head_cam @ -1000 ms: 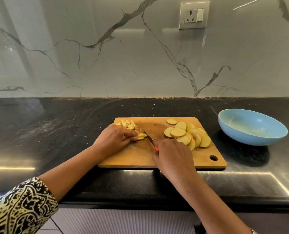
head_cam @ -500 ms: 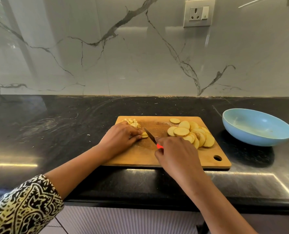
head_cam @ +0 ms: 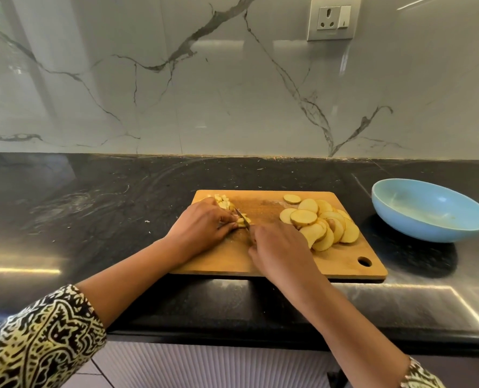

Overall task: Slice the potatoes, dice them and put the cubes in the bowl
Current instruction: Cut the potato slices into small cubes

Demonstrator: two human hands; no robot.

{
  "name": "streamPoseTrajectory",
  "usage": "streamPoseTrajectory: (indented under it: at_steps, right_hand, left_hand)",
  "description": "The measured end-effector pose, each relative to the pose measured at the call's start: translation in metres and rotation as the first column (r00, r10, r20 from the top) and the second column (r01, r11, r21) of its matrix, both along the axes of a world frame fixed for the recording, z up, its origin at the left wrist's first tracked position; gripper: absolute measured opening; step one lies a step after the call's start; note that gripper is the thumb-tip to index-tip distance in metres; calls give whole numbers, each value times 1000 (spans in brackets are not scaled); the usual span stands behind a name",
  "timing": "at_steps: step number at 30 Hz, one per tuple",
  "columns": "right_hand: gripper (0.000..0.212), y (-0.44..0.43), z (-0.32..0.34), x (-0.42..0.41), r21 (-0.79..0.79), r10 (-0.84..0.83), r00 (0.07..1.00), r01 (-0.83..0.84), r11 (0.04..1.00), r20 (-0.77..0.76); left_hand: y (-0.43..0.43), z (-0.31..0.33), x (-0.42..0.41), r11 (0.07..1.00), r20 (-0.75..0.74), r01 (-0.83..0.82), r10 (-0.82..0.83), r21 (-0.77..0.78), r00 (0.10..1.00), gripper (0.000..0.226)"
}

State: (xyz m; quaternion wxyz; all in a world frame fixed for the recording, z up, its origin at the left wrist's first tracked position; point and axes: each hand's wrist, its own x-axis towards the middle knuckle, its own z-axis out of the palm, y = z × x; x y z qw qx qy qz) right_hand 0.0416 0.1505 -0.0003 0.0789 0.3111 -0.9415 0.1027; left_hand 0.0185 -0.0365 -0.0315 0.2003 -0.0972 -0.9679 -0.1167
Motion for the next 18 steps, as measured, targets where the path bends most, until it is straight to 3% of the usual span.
streamPoseTrajectory:
  at_steps: [5, 10, 18]
  right_hand:
    - [39, 28, 2, 14, -78, -32, 999, 34, 996, 31]
    - [43, 22, 9, 13, -161, -67, 998, 69, 984, 22]
    - [42, 9, 7, 13, -146, -15, 1000, 15, 989, 1]
  left_hand:
    - [-2, 0, 2, 998, 20, -19, 18, 55, 1000, 32]
    - [-2, 6, 6, 984, 48, -44, 37, 170, 998, 41]
    - [-2, 4, 6, 987, -50, -40, 48, 158, 998, 23]
